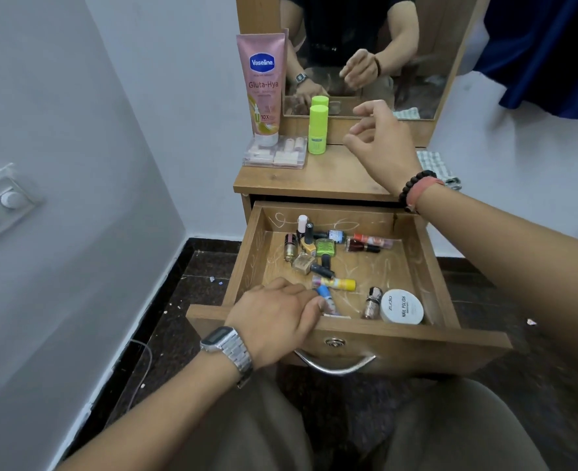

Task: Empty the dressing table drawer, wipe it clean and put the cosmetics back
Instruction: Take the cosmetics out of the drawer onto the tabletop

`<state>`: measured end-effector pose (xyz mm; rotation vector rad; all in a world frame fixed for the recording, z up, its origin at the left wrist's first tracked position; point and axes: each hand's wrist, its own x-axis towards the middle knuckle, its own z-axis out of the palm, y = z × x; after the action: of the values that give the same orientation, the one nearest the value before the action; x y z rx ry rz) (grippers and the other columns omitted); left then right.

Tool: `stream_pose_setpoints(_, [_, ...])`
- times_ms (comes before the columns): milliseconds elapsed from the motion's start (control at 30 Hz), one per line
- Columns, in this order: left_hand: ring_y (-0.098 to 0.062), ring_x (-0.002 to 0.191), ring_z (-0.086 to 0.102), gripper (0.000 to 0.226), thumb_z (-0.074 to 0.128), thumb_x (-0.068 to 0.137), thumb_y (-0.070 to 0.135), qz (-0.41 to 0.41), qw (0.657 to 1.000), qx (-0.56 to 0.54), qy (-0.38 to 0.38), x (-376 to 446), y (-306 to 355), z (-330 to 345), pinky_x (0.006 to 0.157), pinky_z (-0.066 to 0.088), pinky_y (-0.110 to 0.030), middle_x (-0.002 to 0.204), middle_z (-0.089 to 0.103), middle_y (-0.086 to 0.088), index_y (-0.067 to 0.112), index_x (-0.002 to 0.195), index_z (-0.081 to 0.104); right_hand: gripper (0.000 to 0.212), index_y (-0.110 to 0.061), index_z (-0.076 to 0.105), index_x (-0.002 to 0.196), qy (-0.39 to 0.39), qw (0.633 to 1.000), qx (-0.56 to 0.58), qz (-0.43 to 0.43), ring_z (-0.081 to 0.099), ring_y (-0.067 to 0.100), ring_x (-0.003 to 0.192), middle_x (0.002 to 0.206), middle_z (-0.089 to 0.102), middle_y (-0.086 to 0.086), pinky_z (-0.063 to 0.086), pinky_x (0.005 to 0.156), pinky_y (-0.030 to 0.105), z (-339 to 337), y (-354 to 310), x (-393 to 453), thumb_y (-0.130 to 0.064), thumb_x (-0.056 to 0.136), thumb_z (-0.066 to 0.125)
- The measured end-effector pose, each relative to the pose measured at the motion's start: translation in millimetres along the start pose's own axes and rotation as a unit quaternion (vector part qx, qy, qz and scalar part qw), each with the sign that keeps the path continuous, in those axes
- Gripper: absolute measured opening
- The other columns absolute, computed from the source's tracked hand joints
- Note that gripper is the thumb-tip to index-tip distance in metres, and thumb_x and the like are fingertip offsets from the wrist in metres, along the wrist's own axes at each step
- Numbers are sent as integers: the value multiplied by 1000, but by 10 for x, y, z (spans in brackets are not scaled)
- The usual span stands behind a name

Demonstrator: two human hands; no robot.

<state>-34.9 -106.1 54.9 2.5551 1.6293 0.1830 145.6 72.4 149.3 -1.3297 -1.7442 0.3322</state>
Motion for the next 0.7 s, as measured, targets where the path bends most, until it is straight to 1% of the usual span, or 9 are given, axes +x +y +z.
stream_pose_setpoints(100, [-9, 107, 51, 61, 0, 91, 53, -7, 1000, -2, -22, 3, 7, -7, 82, 50, -33, 110, 61, 14, 35, 111, 54, 45, -15, 46, 129, -43, 999, 10, 9, 62, 10, 86, 104, 64, 2, 51, 77, 21, -271, -85, -386, -18, 87, 64])
stream_pose_setpoints(167, [-10, 108, 50, 52, 8, 96, 51, -15, 999, -1, -35, 7, 9, -16, 81, 50, -32, 114, 60, 14, 35, 114, 53, 48, -17, 43, 132, -90, 996, 6, 29, 61, 5, 82, 105, 63, -1, 46, 72, 13, -417, -89, -688, -19, 88, 64])
stream_pose_setpoints(200, [-10, 110, 50, 48, 11, 97, 50, -18, 999, -5, -38, 6, 10, -22, 82, 50, -32, 117, 59, 15, 36, 117, 53, 49, -18, 43, 132, -115, 993, -3, 40, 62, 5, 83, 106, 63, -2, 45, 71, 11, -480, -71, -841, -19, 88, 64])
stream_pose_setpoints(267, [-9, 114, 49, 44, 16, 99, 50, -23, 998, -23, -45, 18, 8, -41, 84, 49, -32, 122, 57, 15, 36, 121, 52, 49, -18, 44, 132, -153, 986, -14, 65, 63, 8, 89, 107, 63, -2, 44, 73, 10, -578, -8, -1137, -21, 88, 66])
stream_pose_setpoints(367, [-10, 111, 53, 40, 24, 97, 51, -30, 995, -74, -55, 49, -21, -58, 85, 49, -36, 120, 58, 13, 36, 120, 53, 48, -20, 44, 132, -181, 978, -21, 99, 63, 8, 91, 107, 63, -4, 47, 75, 14, -647, 97, -1559, -21, 89, 65])
stream_pose_setpoints(467, [-10, 99, 58, 39, 36, 87, 54, -42, 988, -147, -35, 69, -34, -103, 82, 50, -37, 109, 63, 14, 35, 111, 59, 47, -20, 44, 131, -203, 972, -20, 118, 62, 10, 92, 109, 60, -2, 48, 80, 20, -653, 164, -1790, -21, 88, 64])
stream_pose_setpoints(567, [-6, 96, 58, 22, 56, 90, 41, -56, 975, -216, -16, 71, -9, -175, 84, 48, -33, 102, 64, 16, 29, 106, 64, 49, -19, 44, 134, -210, 968, -34, 134, 62, 15, 92, 110, 58, -1, 49, 83, 26, -699, 179, -1807, -21, 89, 62])
stream_pose_setpoints(633, [-3, 96, 58, 16, 62, 89, 33, -67, 967, -245, -3, 74, -4, -207, 85, 47, -28, 102, 64, 16, 29, 105, 64, 48, -19, 42, 135, -205, 968, -52, 132, 62, 16, 90, 111, 58, 0, 51, 84, 32, -736, 175, -1831, -21, 90, 59])
stream_pose_setpoints(700, [-2, 96, 59, 16, 64, 88, 28, -66, 961, -268, 16, 115, 44, -222, 83, 46, -20, 103, 66, 13, 28, 104, 64, 48, -18, 39, 138, -207, 969, -85, 109, 63, 20, 88, 114, 59, 3, 52, 83, 38, -767, 181, -1889, -19, 92, 54])
